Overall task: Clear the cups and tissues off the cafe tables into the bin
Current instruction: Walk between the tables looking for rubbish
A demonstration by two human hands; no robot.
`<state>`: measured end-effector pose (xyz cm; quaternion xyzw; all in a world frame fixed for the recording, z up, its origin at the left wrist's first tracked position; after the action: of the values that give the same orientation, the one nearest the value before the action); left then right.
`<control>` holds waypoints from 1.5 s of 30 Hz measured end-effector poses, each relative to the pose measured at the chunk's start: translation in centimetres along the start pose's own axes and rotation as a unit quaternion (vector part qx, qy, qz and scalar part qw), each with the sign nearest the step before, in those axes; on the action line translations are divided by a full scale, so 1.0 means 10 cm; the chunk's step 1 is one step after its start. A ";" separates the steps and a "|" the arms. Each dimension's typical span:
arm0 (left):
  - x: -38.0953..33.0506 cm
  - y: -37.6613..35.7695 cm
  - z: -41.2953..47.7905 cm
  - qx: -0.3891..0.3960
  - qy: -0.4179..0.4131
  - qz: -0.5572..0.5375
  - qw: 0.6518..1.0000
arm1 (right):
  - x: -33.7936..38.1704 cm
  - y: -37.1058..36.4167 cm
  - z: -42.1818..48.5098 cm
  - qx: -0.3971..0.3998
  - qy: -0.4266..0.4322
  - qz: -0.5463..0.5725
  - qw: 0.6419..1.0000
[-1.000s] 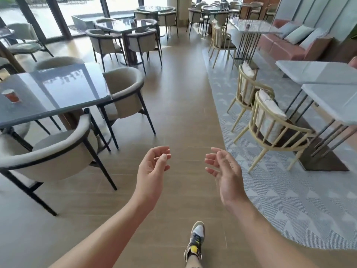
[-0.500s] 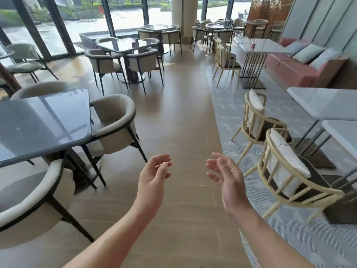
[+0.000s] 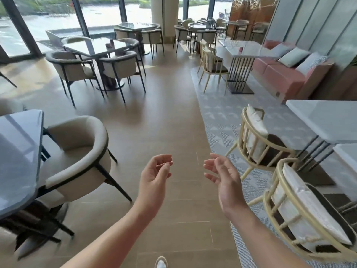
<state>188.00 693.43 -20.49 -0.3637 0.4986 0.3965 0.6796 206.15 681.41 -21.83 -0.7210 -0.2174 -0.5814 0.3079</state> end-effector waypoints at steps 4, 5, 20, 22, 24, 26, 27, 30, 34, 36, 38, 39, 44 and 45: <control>0.18 -0.28 0.92 0.029 0.001 -0.006 1.000 | 0.10 -0.11 0.84 -0.026 -0.004 0.005 1.000; 0.24 -0.36 1.12 0.038 0.000 -0.006 0.999 | 0.13 -0.11 1.03 -0.032 -0.003 0.008 0.999; 1.52 -2.30 4.28 0.105 0.006 0.010 0.994 | 0.42 0.58 4.70 -0.095 -0.034 0.062 0.993; 1.59 -2.62 4.71 0.107 0.003 0.011 0.994 | 0.58 0.70 5.23 -0.091 -0.035 0.064 0.993; 1.64 -2.94 5.14 0.109 -0.002 0.010 0.994 | 0.77 0.85 5.71 -0.093 -0.030 0.061 0.993; 1.70 -3.22 5.51 0.108 0.003 0.004 0.994 | 0.92 1.02 6.12 -0.108 -0.034 0.062 0.992; 1.73 -3.36 5.68 0.111 0.003 0.002 0.994 | 0.99 1.10 6.31 -0.114 -0.032 0.063 0.991; 1.87 -3.75 6.15 0.123 0.004 -0.009 0.992 | 1.17 1.38 6.83 -0.138 -0.027 0.061 0.988; 2.16 -4.27 6.81 0.150 0.005 -0.017 0.989 | 1.28 1.69 7.54 -0.164 -0.024 0.056 0.985; 2.32 -4.50 7.17 0.159 0.005 -0.026 0.987 | 1.31 1.77 7.93 -0.175 -0.021 0.056 0.983; 2.51 -4.73 7.56 0.170 0.005 -0.028 0.985 | 1.32 1.82 8.34 -0.185 -0.014 0.053 0.981; 2.61 -4.84 7.78 0.174 0.005 -0.030 0.984 | 1.33 1.84 8.57 -0.190 -0.012 0.050 0.980; 3.05 -5.43 8.99 0.202 0.015 -0.038 0.979 | 1.44 1.84 9.87 -0.216 -0.023 0.045 0.975; 3.10 -5.53 9.23 0.206 0.019 -0.039 0.978 | 1.49 1.82 10.13 -0.218 -0.024 0.046 0.975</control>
<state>279.59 757.73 -23.02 -0.2427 0.5678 0.2521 0.7450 293.17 738.24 -24.39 -0.7940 -0.0593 -0.5823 0.1644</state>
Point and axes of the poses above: each hand's wrist, its own z-axis towards the middle knuckle, its own y-axis out of the back of the hand, x = y × z, the point moved 7 cm from there along z, towards the middle knuckle, and after that the axes turned 9 degrees about -y, right-handed, at the moved point
